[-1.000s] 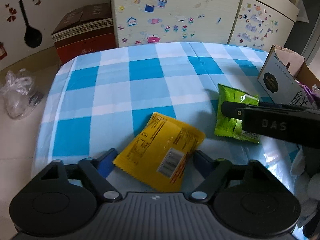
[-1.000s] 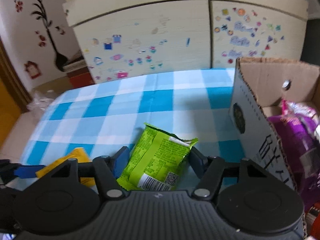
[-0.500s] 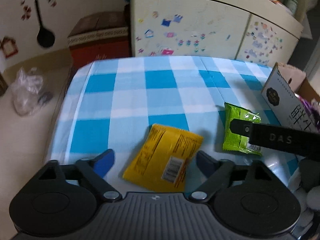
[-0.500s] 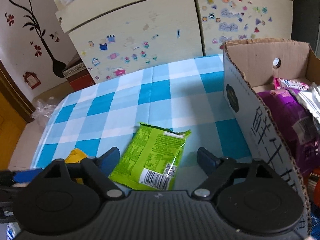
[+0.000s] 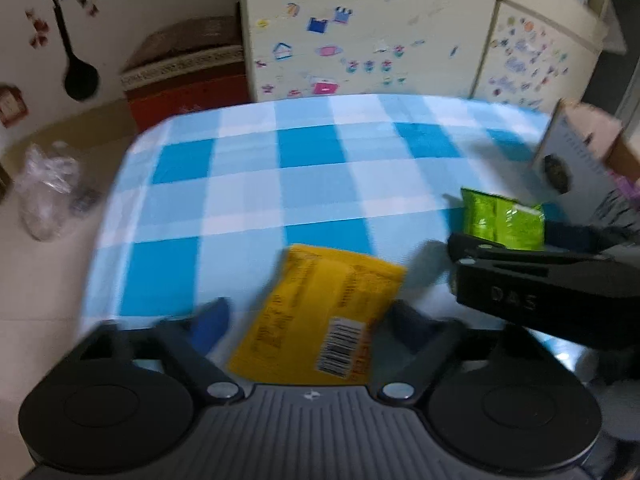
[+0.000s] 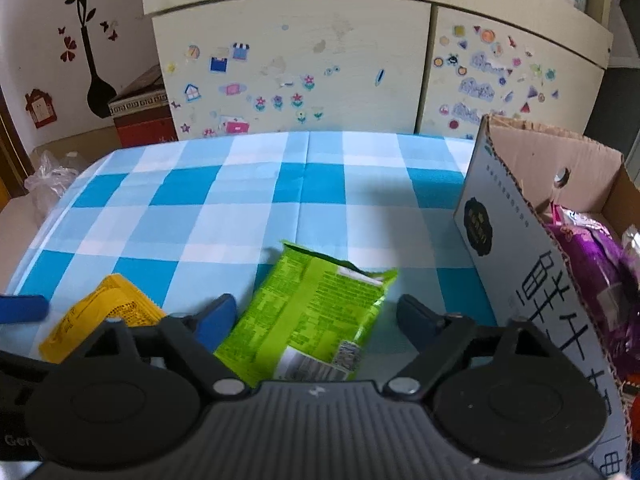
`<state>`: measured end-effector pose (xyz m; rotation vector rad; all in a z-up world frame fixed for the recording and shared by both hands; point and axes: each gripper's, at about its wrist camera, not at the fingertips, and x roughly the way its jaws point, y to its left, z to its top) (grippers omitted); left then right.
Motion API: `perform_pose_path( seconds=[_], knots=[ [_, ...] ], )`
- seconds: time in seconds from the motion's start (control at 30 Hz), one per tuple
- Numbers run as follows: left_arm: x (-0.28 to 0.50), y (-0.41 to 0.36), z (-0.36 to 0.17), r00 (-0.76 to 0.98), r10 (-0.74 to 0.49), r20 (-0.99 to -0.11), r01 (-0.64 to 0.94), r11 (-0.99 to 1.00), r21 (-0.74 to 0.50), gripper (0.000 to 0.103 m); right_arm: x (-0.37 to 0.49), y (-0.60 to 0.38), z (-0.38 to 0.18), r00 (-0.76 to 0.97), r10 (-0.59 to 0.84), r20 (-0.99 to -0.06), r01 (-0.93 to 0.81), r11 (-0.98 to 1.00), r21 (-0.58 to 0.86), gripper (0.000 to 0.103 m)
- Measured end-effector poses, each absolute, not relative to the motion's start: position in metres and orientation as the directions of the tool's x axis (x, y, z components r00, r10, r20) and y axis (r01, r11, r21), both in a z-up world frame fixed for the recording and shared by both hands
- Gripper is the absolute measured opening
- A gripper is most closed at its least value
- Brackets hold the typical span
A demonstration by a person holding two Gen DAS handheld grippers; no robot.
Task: Organize snacks
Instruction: 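Grasp the yellow pack with the left tool while the right tool grasps the green pack, then carry the yellow pack into the box while the right tool drops the green pack in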
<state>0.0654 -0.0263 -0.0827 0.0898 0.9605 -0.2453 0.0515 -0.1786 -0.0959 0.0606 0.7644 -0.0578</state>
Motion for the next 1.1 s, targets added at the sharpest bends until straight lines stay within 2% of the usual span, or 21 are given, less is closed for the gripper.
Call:
perform_pose_path(
  seconds=[0.1,0.23,0.63,1.1],
  knots=[
    [0.060,-0.034,-0.080,0.556,-0.170,-0.813,0.277,0.961,-0.011,0.066,0.049,-0.188,-0.092,0.726,0.003,-0.688,0.076,0.994,0.084,0.061],
    [0.059,-0.028,-0.075,0.552,-0.150,-0.820,0.219,0.975,-0.032,0.064,0.045,-0.198,-0.088,0.720,0.055,-0.692,0.085,0.983,0.166,0.059],
    [0.038,-0.012,-0.052,0.587,-0.144,-0.797,0.146,0.987,-0.071,0.064,0.007,-0.203,-0.052,0.749,0.104,-0.655,0.058,0.974,0.221,0.058],
    [-0.005,-0.006,-0.045,0.596,-0.158,-0.787,0.116,0.987,-0.110,0.064,-0.047,-0.194,-0.017,0.787,0.119,-0.605,-0.002,0.982,0.190,0.058]
  ],
)
